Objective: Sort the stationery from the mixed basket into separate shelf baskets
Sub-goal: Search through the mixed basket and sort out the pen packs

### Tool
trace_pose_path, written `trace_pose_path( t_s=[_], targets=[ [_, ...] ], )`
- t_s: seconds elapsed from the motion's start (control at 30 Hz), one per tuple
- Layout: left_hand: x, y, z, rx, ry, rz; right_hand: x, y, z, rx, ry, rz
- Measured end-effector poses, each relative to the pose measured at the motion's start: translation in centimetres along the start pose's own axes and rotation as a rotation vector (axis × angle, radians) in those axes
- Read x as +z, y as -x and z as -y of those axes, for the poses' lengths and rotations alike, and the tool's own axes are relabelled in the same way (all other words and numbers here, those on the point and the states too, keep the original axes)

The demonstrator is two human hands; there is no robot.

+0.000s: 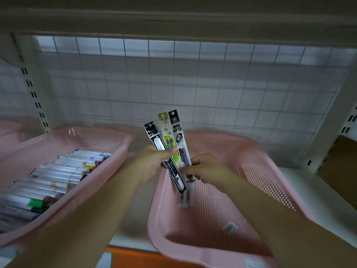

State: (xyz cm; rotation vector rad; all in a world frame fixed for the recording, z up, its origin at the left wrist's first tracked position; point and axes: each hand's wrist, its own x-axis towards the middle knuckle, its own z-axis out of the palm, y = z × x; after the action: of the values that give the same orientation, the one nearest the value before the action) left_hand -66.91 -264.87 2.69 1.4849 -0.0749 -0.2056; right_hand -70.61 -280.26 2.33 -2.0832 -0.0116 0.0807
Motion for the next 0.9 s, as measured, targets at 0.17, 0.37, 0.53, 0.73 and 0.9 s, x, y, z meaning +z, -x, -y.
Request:
trace_pose_path(
  t_s=[0.17, 0.37, 0.53, 0.73, 0.9],
  targets=[
    [-0.1, -0.2, 0.5, 0.018, 0.041, -0.03, 1.5, 0.1, -0.3, -0.053, -0.028, -0.055],
    [-0.1, 0.4, 0.4, 0.035, 0.14, 0.015, 2.2, -0.2, -0.3, -0.075, -0.079, -0.131],
    [0.2, 0.4, 0.5, 0.054, 0.159, 0.017, 1.7, -0.4, 0.1, 0.02, -0.145, -0.128],
    [1.0, 0.9, 0.8, 0.208, 0.038, -0.043, -1.6, 0.2, -0.5, 0.341, -0.005, -0.155],
    [1.2, 1.0, 0.9, 0.247, 0.033, -0.049, -0.6, 0.2, -2.0, 0.468, 0.038, -0.026]
  ],
)
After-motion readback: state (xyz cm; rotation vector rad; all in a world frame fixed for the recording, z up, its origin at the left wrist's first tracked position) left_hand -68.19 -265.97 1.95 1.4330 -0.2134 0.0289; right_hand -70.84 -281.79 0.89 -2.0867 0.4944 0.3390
